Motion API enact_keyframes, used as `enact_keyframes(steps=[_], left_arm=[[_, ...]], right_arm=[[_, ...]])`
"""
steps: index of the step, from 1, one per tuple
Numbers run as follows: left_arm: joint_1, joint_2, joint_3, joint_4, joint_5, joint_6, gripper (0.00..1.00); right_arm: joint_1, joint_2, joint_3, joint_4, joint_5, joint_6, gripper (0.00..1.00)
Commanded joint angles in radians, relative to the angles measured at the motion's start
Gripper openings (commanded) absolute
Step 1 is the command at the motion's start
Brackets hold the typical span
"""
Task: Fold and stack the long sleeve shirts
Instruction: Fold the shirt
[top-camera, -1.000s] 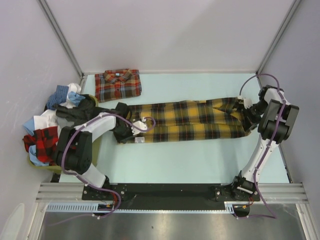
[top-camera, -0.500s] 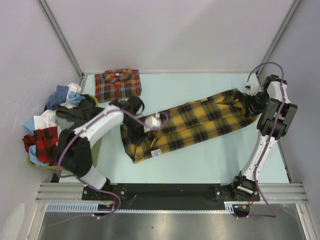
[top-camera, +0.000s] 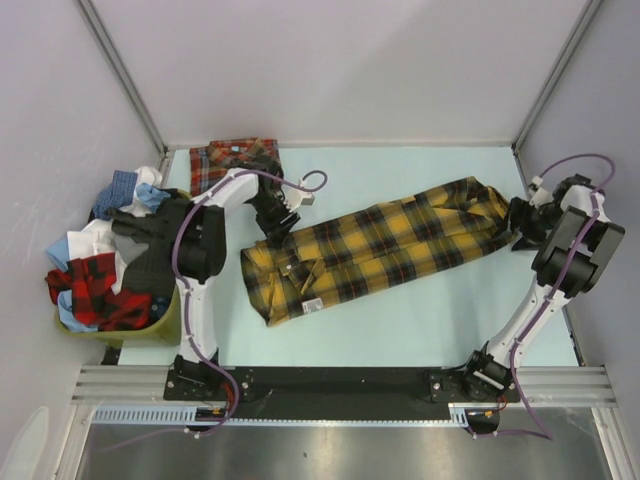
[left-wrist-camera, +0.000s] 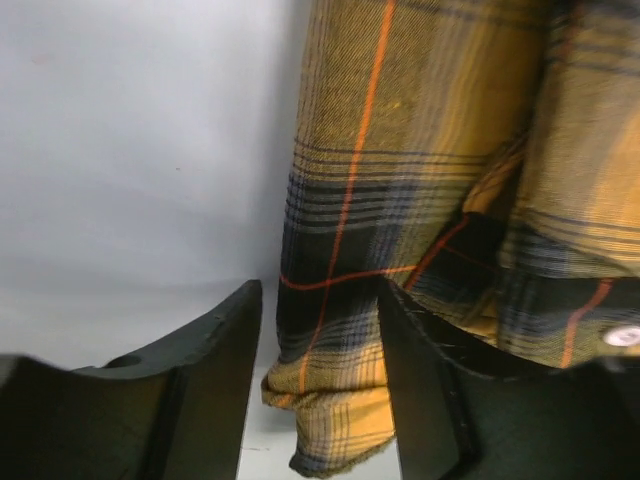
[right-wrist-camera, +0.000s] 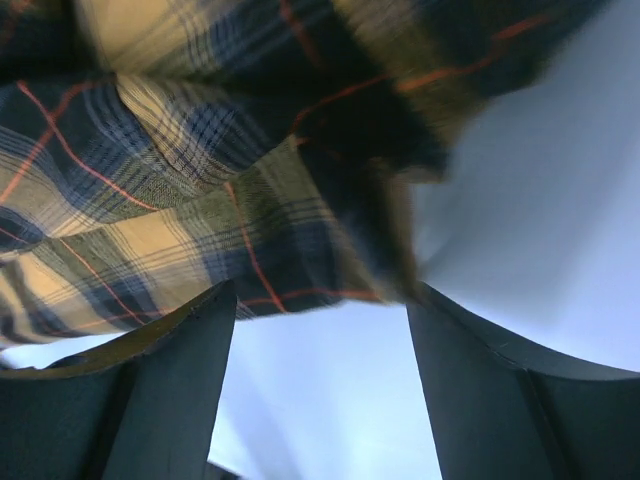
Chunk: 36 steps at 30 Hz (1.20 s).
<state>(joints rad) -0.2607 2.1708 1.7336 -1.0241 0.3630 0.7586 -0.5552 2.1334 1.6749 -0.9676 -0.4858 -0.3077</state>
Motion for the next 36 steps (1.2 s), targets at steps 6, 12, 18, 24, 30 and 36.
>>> enact_keyframes(steps=[6,12,18,24,30,36], left_arm=[[0.031,-0.081,-0.151,-0.063,-0.018,0.079,0.07],[0.025,-0.235,-0.425,-0.076,0.046,0.087,0.00],[-0.029,-0.331,-0.649,-0.080,0.091,0.074,0.00],[-0.078,-0.353,-0.729,-0.059,0.146,-0.013,0.00],[-0.129,-0.325,-0.743,-0.034,0.235,-0.065,0.00],[-0.140,-0.221,-0.648,-0.056,0.343,-0.114,0.00]], right_arm=[[0.099,0.068,-0.115,0.197,-0.043,0.156,0.49],[0.164,0.170,0.026,0.239,-0.123,0.173,0.25],[0.271,0.345,0.294,0.202,-0.135,0.111,0.00],[0.386,0.462,0.537,0.179,-0.163,0.154,0.00],[0.446,0.572,0.721,0.239,-0.111,0.257,0.00],[0.478,0.625,0.780,0.421,-0.060,0.378,0.00]])
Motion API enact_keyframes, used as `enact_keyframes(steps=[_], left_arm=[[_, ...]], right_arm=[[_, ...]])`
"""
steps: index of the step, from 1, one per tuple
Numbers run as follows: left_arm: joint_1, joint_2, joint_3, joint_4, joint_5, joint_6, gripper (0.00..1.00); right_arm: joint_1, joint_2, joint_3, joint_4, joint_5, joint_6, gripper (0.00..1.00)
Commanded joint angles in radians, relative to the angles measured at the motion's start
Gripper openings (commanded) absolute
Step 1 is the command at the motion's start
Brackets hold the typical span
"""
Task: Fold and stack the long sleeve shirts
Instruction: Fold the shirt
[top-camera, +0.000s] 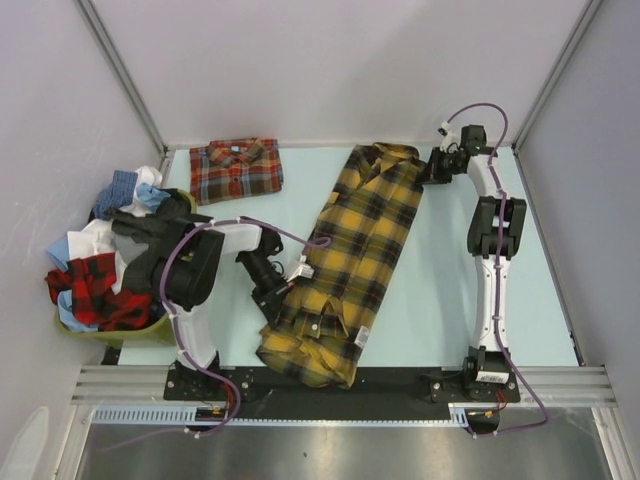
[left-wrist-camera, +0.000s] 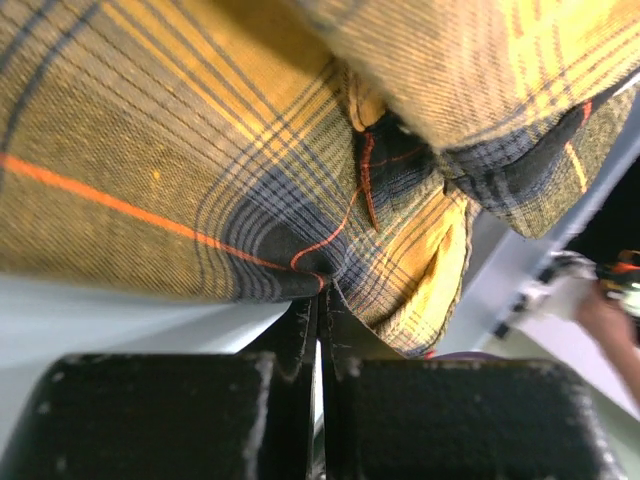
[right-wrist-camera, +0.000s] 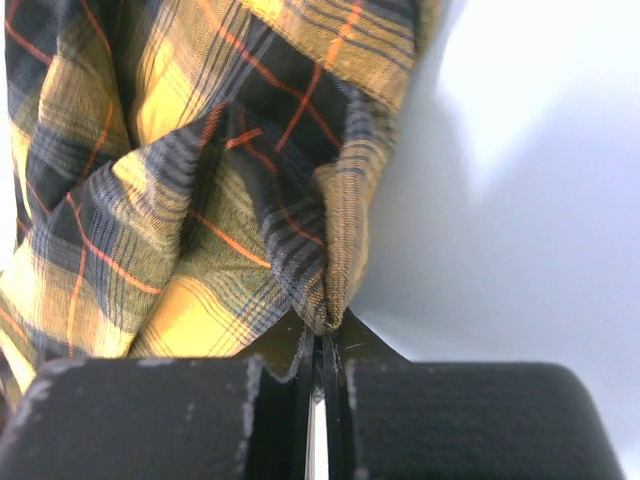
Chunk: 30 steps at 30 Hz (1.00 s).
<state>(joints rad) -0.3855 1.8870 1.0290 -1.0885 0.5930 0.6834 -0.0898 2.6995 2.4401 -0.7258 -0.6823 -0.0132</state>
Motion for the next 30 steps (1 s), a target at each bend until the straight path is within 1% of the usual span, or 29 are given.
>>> enact_keyframes(steps=[1,2,4,5,9,14,16,17,18,20,21,22,23,24,25,26,27,28,29,30], left_arm=[[-0.016,0.070,0.065,0.010,0.123,-0.047,0.00],[-0.024,0.078,0.072,0.012,0.148,-0.054,0.00],[-0.033,0.093,0.091,0.021,0.172,-0.090,0.00],[-0.045,0.101,0.095,0.027,0.210,-0.103,0.00],[-0.102,0.130,0.083,0.071,0.284,-0.202,0.00],[-0.225,0.127,0.057,0.174,0.337,-0.327,0.00],[-0.254,0.126,0.054,0.217,0.352,-0.363,0.00],[-0.269,0.129,0.048,0.231,0.353,-0.398,0.00],[-0.270,0.130,0.043,0.254,0.350,-0.416,0.00],[-0.257,0.127,0.028,0.259,0.341,-0.433,0.09],[-0.245,0.121,0.025,0.256,0.340,-0.429,0.17],[-0.216,0.110,0.022,0.251,0.343,-0.423,0.31],[-0.199,0.081,0.028,0.243,0.353,-0.414,0.36],[-0.184,0.061,0.032,0.236,0.364,-0.410,0.41],[-0.161,0.026,0.060,0.225,0.375,-0.398,0.49],[-0.155,0.008,0.078,0.208,0.381,-0.384,0.52],[-0.151,-0.012,0.098,0.156,0.392,-0.365,0.56],[-0.150,-0.047,0.146,0.122,0.392,-0.308,0.59],[-0.150,-0.066,0.169,0.095,0.383,-0.280,0.64],[-0.148,-0.084,0.198,0.034,0.364,-0.245,0.66]], right_arm=[[0.024,0.059,0.008,0.209,0.145,0.120,0.00],[0.027,0.086,0.061,0.192,0.130,0.125,0.00],[0.047,0.121,0.146,0.120,0.144,0.079,0.00],[0.048,0.115,0.145,0.118,0.150,0.079,0.00],[0.038,0.074,0.044,0.187,0.168,0.110,0.00],[0.038,0.075,0.050,0.181,0.182,0.111,0.00],[0.038,0.060,0.028,0.192,0.190,0.110,0.00],[0.038,0.053,0.020,0.206,0.193,0.093,0.02],[0.038,0.033,0.005,0.206,0.196,0.079,0.12],[0.030,0.002,-0.012,0.195,0.204,0.035,0.27],[0.024,-0.018,-0.024,0.189,0.201,0.022,0.43],[0.016,-0.070,-0.061,0.172,0.185,0.016,0.49],[-0.004,-0.099,-0.076,0.158,0.169,-0.017,0.55],[-0.014,-0.128,-0.094,0.146,0.153,-0.031,0.66],[-0.024,-0.200,-0.119,0.109,0.127,-0.045,0.71],[-0.043,-0.234,-0.127,0.088,0.118,-0.062,0.75],[-0.053,-0.277,-0.137,0.065,0.090,-0.097,0.82],[-0.060,-0.353,-0.148,0.016,0.078,-0.123,0.85],[-0.067,-0.404,-0.182,-0.009,0.067,-0.148,0.91],[-0.071,-0.449,-0.203,-0.032,0.060,-0.218,0.92]])
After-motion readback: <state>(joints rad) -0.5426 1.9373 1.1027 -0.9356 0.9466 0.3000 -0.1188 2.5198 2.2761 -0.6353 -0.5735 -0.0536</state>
